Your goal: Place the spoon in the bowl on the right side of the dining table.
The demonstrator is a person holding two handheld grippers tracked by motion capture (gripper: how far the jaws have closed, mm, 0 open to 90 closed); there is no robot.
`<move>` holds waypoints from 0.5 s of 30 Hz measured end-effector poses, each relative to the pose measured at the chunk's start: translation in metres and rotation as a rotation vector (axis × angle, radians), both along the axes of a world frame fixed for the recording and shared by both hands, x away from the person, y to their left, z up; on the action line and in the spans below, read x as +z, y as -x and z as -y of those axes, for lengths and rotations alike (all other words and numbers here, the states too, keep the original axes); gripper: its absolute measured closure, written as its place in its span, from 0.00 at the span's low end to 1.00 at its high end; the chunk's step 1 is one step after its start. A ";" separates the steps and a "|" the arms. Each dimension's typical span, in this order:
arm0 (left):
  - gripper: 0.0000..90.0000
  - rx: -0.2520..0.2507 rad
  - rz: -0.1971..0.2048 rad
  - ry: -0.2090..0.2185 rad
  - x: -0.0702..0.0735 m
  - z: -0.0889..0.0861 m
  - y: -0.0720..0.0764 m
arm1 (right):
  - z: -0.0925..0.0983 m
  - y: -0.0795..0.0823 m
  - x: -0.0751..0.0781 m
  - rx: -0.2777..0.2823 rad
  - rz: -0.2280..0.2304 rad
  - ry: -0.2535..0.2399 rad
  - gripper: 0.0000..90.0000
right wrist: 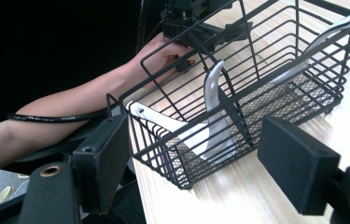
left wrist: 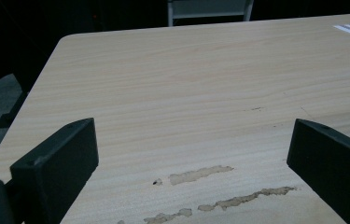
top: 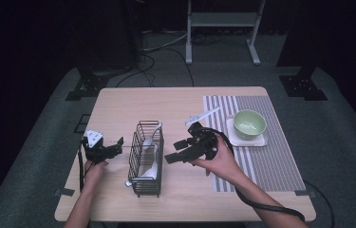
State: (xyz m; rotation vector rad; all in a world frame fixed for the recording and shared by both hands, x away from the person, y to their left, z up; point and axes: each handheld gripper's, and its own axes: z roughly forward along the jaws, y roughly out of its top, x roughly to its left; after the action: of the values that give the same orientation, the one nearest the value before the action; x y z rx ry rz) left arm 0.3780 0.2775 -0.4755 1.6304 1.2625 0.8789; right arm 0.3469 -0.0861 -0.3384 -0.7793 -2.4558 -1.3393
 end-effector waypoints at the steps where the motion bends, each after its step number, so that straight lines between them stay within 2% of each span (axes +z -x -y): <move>1: 0.01 0.000 0.000 0.000 0.000 0.000 0.000 | 0.000 0.000 0.000 0.000 0.000 0.000 0.27; 15: 0.01 -0.002 0.001 -0.002 0.000 0.000 0.000 | -0.015 -0.012 0.004 -0.016 -0.028 0.012 0.28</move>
State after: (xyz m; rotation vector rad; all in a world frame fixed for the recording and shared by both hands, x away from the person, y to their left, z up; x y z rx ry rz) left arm 0.3780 0.2773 -0.4756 1.6326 1.2589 0.8801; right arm 0.3591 -0.0711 -0.3342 -0.8160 -2.4433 -1.3121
